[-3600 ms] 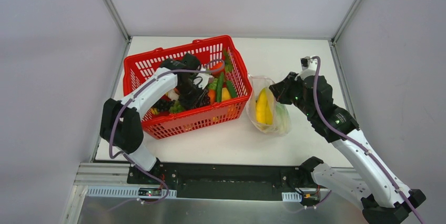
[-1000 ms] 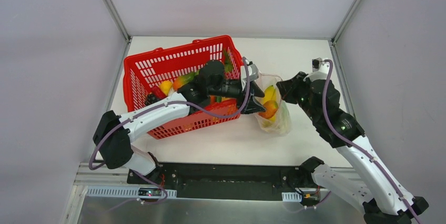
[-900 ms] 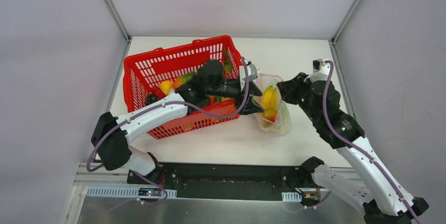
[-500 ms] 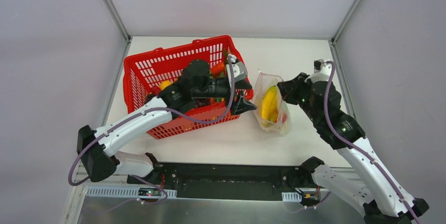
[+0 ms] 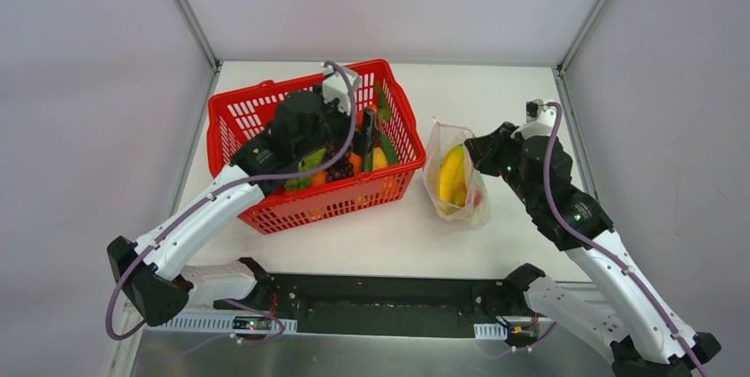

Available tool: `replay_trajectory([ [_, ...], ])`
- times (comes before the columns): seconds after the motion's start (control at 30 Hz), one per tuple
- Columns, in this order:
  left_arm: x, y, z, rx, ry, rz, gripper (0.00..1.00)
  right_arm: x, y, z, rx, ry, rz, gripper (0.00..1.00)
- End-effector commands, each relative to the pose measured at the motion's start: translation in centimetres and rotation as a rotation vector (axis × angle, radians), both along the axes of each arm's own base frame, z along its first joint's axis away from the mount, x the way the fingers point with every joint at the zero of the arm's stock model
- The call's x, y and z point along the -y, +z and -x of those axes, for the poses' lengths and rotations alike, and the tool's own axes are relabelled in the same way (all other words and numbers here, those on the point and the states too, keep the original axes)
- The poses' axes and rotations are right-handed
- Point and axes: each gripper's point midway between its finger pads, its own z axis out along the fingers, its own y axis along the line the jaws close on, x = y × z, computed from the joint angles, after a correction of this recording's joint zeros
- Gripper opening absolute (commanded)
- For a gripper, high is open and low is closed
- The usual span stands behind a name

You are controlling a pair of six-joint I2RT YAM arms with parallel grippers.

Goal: Place the food in the zip-top bag and seal the zipper
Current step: Place the fake fruit in the zipper food storage bag, then pick up the fake fruit from the bin.

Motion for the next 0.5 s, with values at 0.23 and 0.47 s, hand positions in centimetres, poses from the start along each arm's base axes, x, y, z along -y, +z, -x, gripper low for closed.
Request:
replay_trajectory([
  [0.23, -7.6, -9.7, -7.0, -0.313, 0.466, -0.116, 0.99, -0.7, 1.5, -0.3, 0.041, 0.016, -0.047, 0.09],
  [0.47, -8.7, -13.1, -11.2, -0.344, 0.595, -0.196, 0.99, -0.6, 1.7, -0.2, 0.046, 0.013, -0.051, 0.09],
])
